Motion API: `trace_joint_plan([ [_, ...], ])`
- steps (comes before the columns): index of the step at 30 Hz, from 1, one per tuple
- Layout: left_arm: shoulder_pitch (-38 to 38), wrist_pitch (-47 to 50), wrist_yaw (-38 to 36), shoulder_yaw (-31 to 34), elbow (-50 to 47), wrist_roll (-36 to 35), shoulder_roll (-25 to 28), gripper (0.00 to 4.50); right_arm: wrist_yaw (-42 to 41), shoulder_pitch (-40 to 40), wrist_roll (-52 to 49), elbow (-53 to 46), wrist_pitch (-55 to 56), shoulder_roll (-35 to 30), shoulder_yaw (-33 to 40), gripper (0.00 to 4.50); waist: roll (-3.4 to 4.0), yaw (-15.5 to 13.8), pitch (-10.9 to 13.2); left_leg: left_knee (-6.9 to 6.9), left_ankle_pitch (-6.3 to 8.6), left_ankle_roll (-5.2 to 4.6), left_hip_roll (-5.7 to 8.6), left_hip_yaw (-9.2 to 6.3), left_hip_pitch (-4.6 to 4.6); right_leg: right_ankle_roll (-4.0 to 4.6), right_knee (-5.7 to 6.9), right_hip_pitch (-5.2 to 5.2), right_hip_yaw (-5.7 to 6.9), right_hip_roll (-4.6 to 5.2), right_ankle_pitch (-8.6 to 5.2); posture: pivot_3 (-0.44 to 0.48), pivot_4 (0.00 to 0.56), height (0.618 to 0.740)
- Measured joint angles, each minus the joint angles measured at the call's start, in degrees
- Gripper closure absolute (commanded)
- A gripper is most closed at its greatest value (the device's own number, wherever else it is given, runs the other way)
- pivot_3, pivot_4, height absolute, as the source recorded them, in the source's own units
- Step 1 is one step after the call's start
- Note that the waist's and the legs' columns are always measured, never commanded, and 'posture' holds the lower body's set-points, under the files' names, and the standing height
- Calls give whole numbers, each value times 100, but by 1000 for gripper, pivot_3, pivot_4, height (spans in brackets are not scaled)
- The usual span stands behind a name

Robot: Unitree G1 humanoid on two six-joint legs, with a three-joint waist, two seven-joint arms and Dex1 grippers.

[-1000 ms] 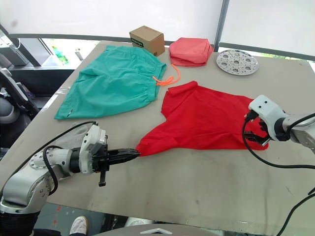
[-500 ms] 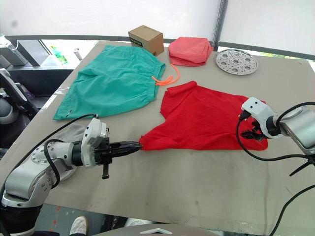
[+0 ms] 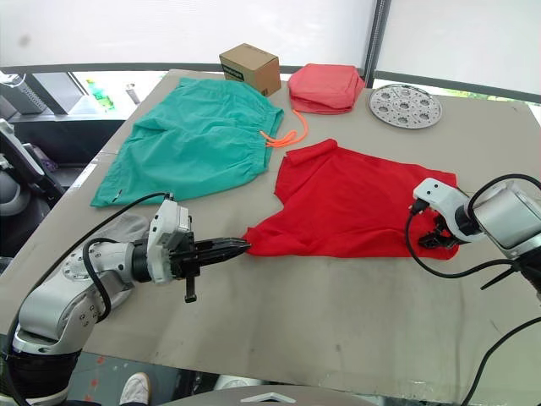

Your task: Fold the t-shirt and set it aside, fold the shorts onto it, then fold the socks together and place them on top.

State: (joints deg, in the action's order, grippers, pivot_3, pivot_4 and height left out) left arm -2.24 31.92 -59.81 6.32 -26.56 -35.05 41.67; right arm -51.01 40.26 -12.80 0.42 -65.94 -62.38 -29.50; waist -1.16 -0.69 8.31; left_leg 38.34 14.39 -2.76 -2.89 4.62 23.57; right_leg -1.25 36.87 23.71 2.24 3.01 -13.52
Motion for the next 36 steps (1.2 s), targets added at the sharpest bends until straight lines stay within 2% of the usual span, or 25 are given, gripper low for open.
trace_joint_plan([
  [1,0,-13,9,-6,0,0,-2,4500,-24,1,44,37,18,10,-9,2452,0,0,0,0,0,0,0,0,0,0,0,0,0,0,0,0,150,740],
  [5,26,-97,105,-13,0,5,-53,4500,-205,-11,222,41,117,12,-55,4266,0,-5,0,0,0,0,0,-1,1,0,0,0,1,1,0,0,150,740],
  [6,31,-115,128,-15,0,8,-66,4500,-225,-57,233,-36,107,-27,-41,4446,0,-7,0,0,0,0,1,-2,2,0,0,0,2,3,0,0,150,740],
  [11,41,-240,189,-29,56,72,-102,4500,-210,-585,130,-796,-245,-277,474,4446,1,-13,0,-2,0,0,0,-7,6,1,0,2,6,10,0,0,150,740],
  [19,-257,-471,257,-167,646,263,-266,4500,197,-1771,-349,-2467,-1136,-400,2209,4446,1,-11,0,-1,1,1,-1,-5,5,0,-1,3,5,12,0,0,150,740],
  [25,-596,-193,431,15,1041,-58,-449,4500,316,-2554,-681,-3252,-1447,-312,3290,4446,-1,-14,0,-1,1,1,-1,-10,8,-1,-2,2,9,10,0,0,150,740],
  [27,-751,121,457,161,1208,-378,-451,4500,220,-2942,-959,-3624,-1583,-17,4045,4446,-1,-14,0,-2,1,0,-1,-13,8,-4,-3,1,11,2,0,0,150,740],
  [31,-826,446,296,284,1428,-611,-278,4500,154,-3513,-1274,-4155,-1880,186,4968,4446,-4,-11,-1,-1,1,0,0,-15,7,-9,-3,-2,12,-17,1,0,150,740],
  [36,-735,568,-281,169,1457,-623,132,4500,-86,-4329,-1702,-4782,-2000,405,5913,4446,-5,-15,-2,-1,1,1,1,-16,6,-5,-3,-3,12,-13,-2,0,150,740],
])
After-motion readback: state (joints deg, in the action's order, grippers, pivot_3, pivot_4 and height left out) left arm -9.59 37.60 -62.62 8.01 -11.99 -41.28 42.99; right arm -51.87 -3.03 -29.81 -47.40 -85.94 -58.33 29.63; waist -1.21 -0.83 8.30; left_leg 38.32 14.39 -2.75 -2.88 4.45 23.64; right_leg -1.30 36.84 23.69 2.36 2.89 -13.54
